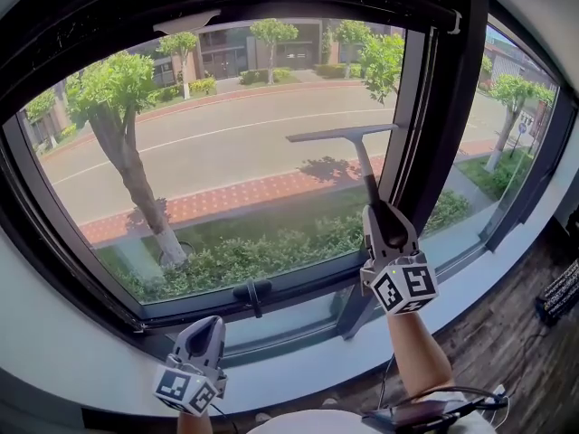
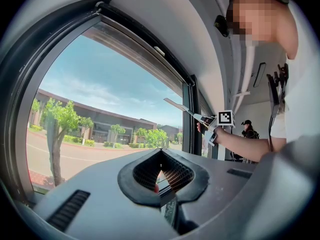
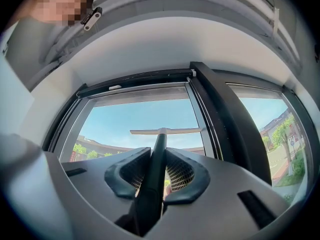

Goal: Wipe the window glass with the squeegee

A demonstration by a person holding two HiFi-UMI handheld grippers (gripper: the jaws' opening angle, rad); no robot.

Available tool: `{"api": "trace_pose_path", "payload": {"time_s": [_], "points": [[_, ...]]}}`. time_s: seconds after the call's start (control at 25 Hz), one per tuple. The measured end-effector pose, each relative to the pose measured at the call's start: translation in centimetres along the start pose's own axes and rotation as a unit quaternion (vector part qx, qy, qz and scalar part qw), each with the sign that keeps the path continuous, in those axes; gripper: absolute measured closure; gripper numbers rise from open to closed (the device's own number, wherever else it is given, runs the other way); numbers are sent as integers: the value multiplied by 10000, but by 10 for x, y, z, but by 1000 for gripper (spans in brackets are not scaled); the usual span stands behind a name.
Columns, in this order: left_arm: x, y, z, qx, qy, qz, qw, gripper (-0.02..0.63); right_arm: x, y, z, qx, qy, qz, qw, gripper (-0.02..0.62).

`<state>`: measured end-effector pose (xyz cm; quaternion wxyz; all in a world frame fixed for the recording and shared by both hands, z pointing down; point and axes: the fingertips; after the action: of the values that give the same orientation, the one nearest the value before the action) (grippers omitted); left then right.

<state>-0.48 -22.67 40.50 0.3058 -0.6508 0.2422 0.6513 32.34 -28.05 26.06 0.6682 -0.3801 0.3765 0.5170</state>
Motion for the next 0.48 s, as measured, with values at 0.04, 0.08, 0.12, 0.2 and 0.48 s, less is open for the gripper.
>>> {"api": "trace_pose_path", "payload": {"time_s": [0.04, 0.08, 0.12, 0.2, 0.48], "points": [[0, -1, 0, -6, 6, 0, 10000, 588, -3, 0, 2, -19, 50, 2, 10000, 495], [-1, -1, -1, -13, 13, 0, 10000, 588, -6, -1, 4, -31, 88, -1, 10000, 495], [-1, -2, -1, -22, 17, 2, 10000, 588, -8, -1, 5, -38, 119, -8, 9999, 495], [-2, -5, -2, -42, 23, 8, 10000, 588, -14, -2, 9, -46, 181, -22, 9998, 495], [-4, -8, -4, -66, 43, 25, 10000, 588, -38, -6, 24, -81, 401, 47, 9991, 495]]}}
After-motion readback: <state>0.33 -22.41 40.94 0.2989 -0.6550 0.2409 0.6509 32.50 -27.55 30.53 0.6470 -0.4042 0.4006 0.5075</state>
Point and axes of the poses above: the fingertips, and each gripper's own axes: z backward along the fingers, y to its left, x out of its top, and after that the axes turned 10 degrees about -z, right-handed
